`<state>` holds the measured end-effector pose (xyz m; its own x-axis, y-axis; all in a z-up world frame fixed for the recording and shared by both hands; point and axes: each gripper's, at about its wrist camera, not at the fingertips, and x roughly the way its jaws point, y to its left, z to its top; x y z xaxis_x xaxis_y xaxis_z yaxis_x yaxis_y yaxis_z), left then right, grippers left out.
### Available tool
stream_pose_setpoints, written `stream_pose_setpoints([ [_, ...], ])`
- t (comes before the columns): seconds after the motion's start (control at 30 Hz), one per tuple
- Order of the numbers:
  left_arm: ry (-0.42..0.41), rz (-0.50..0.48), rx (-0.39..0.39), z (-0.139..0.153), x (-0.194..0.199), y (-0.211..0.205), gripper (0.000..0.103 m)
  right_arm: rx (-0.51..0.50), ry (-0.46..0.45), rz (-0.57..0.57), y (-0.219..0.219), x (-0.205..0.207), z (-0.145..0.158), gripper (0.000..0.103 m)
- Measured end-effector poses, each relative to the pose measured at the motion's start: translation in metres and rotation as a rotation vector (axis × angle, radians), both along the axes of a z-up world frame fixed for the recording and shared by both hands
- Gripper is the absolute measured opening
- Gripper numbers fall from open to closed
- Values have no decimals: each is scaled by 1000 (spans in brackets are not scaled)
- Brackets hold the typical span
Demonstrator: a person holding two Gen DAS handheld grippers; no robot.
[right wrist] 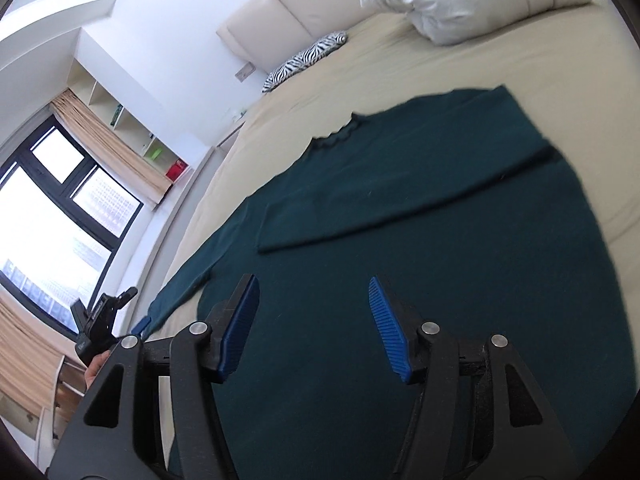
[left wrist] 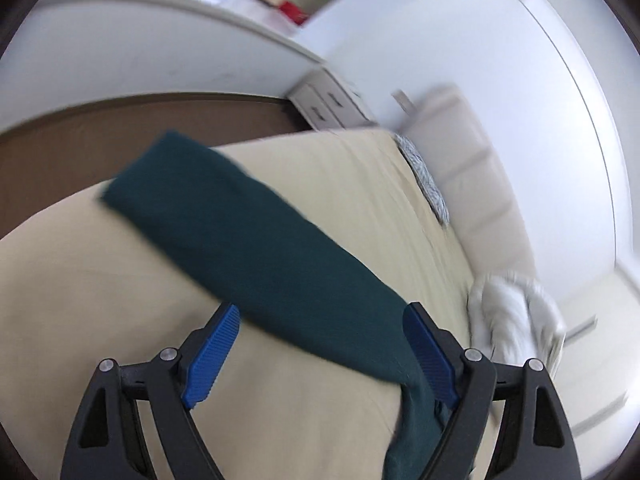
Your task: Fold small clothes
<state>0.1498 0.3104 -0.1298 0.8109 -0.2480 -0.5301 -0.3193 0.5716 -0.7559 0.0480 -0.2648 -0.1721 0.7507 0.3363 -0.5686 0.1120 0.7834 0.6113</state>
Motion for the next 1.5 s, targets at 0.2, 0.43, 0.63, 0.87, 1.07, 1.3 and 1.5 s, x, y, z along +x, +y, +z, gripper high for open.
stream_pose_setpoints([
  [0.2,29,189,-177,-30,-19,42,70,24,39,38,39,3,-8,56],
  [0.43,48,353,-246,-44,3,59,70,29,51,46,55,4,-10,56],
  [0.63,107,367,-214,-43,41,70,36,55,65,27,44,-7,-15,56],
  [0.87,67,180,115,31,69,14,8,97,67,-5,25,-17,-26,56],
  [1.07,-72,-187,558,113,102,-142,8,134,46,-47,5,-34,-31,56],
  [1.3,-152,-581,949,79,89,-343,13,172,34,-107,-25,-50,-38,56],
  [1.5,-32,-719,1032,0,55,-397,58,156,71,-123,-44,-48,-46,69],
])
